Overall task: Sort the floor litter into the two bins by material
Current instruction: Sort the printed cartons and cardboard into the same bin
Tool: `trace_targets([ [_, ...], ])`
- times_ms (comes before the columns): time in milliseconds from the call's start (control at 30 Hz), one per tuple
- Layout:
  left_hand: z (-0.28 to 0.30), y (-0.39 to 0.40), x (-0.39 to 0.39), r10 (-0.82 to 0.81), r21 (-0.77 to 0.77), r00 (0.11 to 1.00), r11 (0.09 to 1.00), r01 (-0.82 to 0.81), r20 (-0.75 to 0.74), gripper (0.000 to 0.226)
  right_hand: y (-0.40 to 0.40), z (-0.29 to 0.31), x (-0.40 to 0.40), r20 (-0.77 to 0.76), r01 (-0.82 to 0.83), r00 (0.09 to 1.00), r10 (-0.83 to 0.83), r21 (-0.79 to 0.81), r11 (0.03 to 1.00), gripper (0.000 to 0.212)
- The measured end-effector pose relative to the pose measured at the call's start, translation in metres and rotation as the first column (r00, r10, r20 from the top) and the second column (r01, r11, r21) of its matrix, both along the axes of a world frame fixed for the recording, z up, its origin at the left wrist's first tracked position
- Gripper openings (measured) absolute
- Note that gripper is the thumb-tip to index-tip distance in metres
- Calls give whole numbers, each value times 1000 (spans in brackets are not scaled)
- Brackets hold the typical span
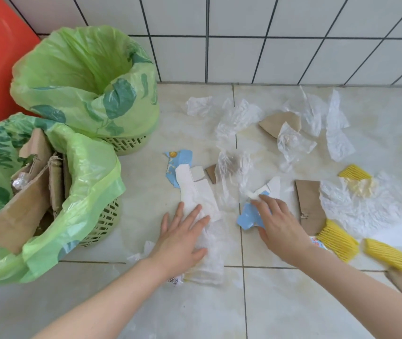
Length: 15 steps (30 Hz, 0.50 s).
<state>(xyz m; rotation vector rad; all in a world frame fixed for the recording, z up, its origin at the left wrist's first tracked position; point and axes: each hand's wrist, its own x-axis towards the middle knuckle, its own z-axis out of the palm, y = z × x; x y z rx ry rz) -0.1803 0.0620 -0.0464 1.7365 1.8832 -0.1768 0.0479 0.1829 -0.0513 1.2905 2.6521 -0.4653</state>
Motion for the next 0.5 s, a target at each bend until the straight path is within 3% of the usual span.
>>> trace_targets([
  [133, 11, 8, 7, 130, 124, 990, 983, -136, 56, 38, -12, 4, 9, -38, -52, 998, 55, 86, 995, 80],
  [300, 19, 57, -10, 332, 355, 922, 853, -383, 198, 22, -15, 10, 18, 10, -78, 997, 78, 115, 990, 86],
  [400, 18, 89, -27, 524, 275, 818, 772, -573, 236, 53, -18, 10, 23, 33, -115, 993, 112, 94, 989, 82],
  [500, 14, 105, -30, 679, 51, 722, 723, -689, 133, 97, -20, 6, 27, 52, -123, 992, 118, 102, 987, 79],
])
